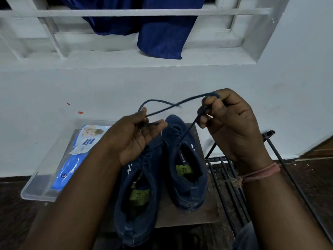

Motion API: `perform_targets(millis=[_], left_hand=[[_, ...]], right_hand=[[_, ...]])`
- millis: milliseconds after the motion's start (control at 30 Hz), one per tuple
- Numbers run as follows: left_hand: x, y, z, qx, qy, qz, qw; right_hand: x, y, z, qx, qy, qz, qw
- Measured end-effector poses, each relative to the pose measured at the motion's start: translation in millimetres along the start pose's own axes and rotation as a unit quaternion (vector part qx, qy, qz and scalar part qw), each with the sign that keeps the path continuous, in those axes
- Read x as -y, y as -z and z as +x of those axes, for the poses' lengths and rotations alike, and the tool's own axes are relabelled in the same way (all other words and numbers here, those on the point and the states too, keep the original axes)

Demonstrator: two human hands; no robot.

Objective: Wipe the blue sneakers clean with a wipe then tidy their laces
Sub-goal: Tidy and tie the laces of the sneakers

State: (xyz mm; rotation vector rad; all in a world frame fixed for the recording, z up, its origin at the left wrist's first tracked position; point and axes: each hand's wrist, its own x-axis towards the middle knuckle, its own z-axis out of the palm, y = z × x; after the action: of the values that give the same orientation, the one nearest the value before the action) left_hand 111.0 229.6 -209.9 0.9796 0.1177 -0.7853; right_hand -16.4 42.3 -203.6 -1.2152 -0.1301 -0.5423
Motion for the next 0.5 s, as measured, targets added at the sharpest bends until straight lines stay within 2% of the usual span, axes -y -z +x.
perform_targets(millis=[167, 233, 333, 400, 500], left_hand=[[17.3, -6.8, 2.5, 0.035, 0.02, -0.054, 0.998], [27.1, -12.0, 2.1, 0.046, 0.022, 0.014, 0.999], [41.4, -16.5, -0.3, 0.105, 0.006, 0.083, 0.991], [42.6, -17.6, -3.8, 0.124, -0.004, 0.107, 0.986], [37.7, -12.4, -3.0, 0.147, -0.029, 0.158, 0.976]], right_hand=[[-6.3, -8.3, -0.1, 0.036, -0.01, 0.089, 0.995], [-9.3, -10.0, -0.9, 0.044, -0.017, 0.105, 0.993], [-13.5, -10.6, 0.0, 0.043, -0.021, 0.092, 0.995], [-17.7, -8.3, 3.5, -0.008, -0.018, 0.052, 0.998], [-27.9, 3.1, 9.3, -0.168, -0.042, 0.015, 0.985]])
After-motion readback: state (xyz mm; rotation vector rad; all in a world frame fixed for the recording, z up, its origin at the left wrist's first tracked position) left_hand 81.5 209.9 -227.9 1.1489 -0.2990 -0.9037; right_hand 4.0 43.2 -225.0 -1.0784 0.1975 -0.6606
